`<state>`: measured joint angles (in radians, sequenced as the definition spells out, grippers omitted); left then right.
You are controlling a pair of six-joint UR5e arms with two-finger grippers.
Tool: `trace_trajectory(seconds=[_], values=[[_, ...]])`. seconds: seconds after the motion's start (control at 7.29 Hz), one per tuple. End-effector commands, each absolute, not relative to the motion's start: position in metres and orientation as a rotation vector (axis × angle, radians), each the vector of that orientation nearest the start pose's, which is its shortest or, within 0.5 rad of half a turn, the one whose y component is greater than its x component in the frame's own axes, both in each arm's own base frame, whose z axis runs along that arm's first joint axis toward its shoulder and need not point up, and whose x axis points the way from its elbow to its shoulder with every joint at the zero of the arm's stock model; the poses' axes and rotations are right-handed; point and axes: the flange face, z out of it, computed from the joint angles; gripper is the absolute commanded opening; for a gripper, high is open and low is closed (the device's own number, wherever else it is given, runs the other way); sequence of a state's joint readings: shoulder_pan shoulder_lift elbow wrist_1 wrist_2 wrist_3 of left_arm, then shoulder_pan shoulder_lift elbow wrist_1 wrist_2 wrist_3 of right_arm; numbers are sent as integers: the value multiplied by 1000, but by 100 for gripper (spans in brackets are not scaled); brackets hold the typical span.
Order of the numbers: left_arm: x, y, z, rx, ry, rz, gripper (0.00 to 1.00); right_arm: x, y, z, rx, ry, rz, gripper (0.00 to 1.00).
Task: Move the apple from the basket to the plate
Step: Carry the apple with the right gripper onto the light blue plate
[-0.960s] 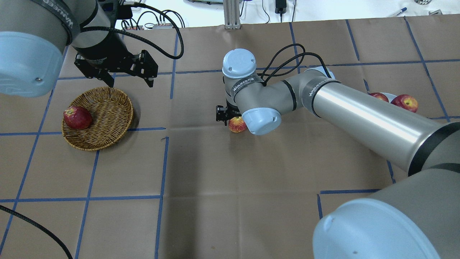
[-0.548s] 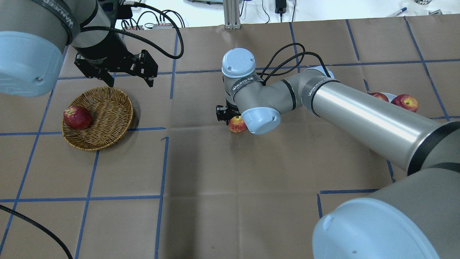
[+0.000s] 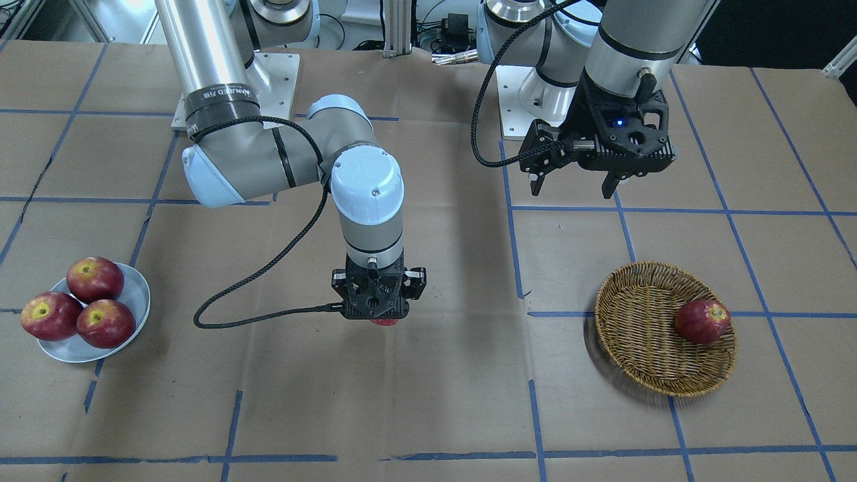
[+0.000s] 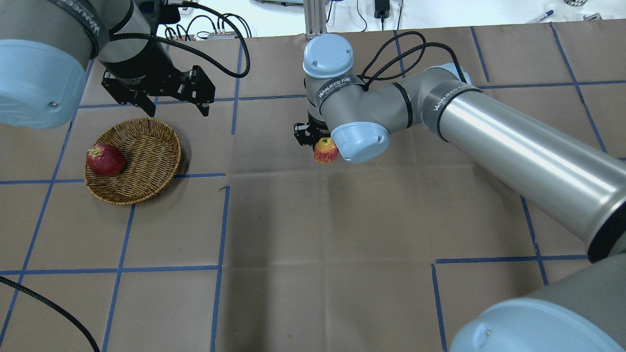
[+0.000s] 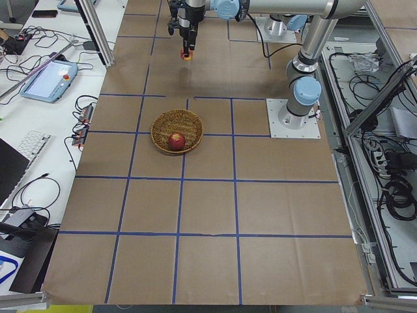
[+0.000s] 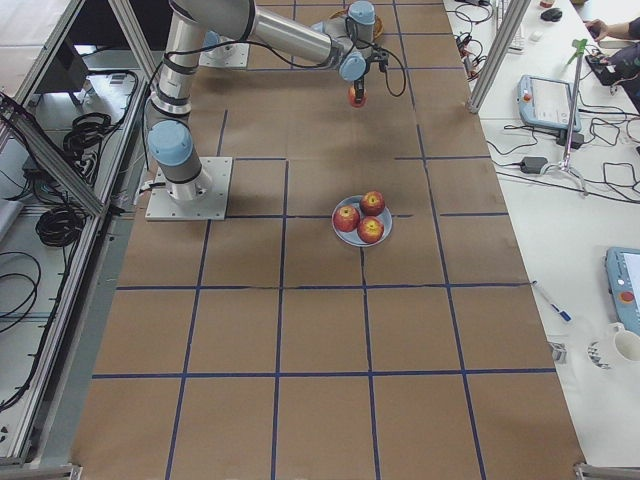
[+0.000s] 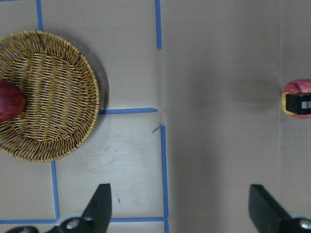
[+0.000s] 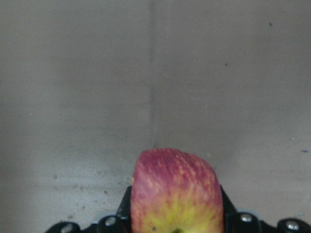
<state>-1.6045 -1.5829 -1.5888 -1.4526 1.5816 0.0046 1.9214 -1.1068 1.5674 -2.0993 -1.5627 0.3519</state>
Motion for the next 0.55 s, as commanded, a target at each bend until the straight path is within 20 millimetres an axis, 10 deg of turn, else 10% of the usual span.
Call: trace_trajectory(seconds=[0.0, 0.41], values=[[-149, -500, 483, 59, 3130, -132, 99, 294, -572, 365, 111, 3117, -75, 54], [-149, -500, 481, 62, 3130, -130, 99, 106, -583, 435, 177, 3128, -48, 55]])
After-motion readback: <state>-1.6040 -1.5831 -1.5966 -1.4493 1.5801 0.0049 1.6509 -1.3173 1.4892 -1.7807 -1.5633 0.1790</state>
